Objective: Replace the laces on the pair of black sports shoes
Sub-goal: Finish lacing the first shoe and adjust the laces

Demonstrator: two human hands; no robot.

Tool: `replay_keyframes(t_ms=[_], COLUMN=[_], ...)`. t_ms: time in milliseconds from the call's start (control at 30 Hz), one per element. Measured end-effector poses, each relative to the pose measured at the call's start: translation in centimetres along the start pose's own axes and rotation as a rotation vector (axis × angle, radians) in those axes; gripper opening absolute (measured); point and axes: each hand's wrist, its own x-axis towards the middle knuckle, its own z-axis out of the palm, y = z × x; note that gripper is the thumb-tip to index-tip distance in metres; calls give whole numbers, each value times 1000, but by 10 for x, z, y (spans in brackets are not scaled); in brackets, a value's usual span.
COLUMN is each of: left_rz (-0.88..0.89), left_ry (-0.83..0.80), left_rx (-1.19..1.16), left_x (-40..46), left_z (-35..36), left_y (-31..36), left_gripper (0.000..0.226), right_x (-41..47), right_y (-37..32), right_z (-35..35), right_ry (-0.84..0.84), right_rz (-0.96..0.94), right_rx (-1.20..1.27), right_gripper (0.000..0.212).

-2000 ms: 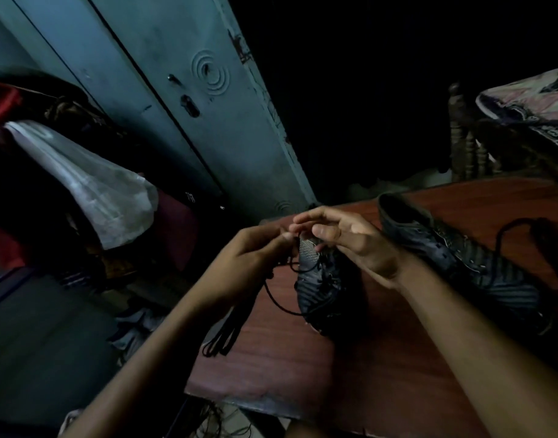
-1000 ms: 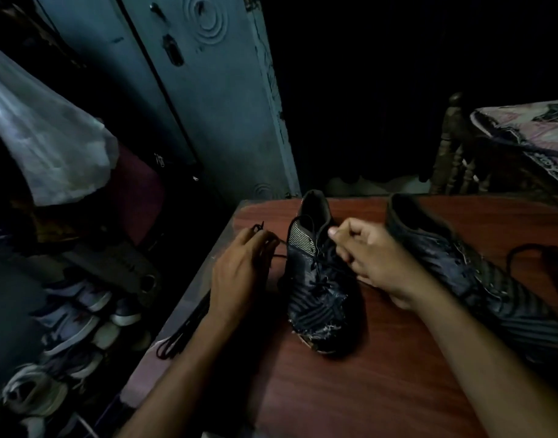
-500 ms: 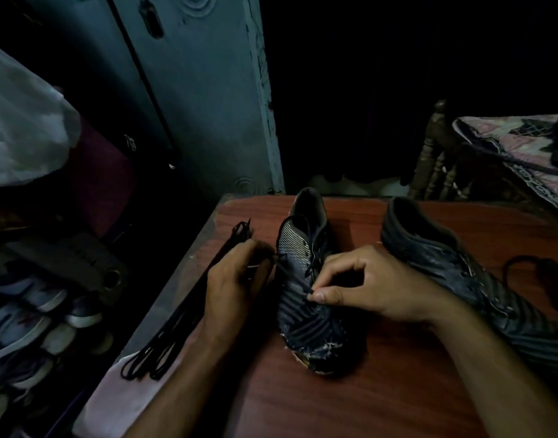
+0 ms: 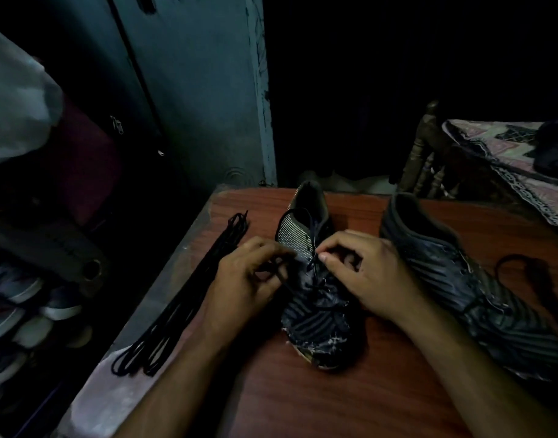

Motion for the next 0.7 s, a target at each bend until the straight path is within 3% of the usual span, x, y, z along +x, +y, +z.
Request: replay_keyframes(t_ms=[200, 333, 433, 500, 567, 700], left_rz=[-62, -93, -77, -77, -67, -76], left_ry=[1, -24, -33, -44, -49, -34], left_rx=[-20, -57, -76, -105, -115, -134], left_x=[1, 2, 3, 3, 3, 4], left_z=[3, 2, 1, 1, 2, 3], left_y=[-3, 1, 0, 1, 1, -1], left_gripper=[12, 16, 16, 16, 16, 13], right_x=[0, 17, 45, 62, 72, 86], right_y=[-2, -9, -21, -30, -36, -41], right_z=[10, 1, -14, -19, -18, -16], right_ry=[43, 120, -138, -337, -402, -469], right_rz=[49, -28, -65, 79, 212, 250], right_rx=[1, -265, -328, -343, -417, -591], right_gripper=[12, 16, 19, 11, 12, 22])
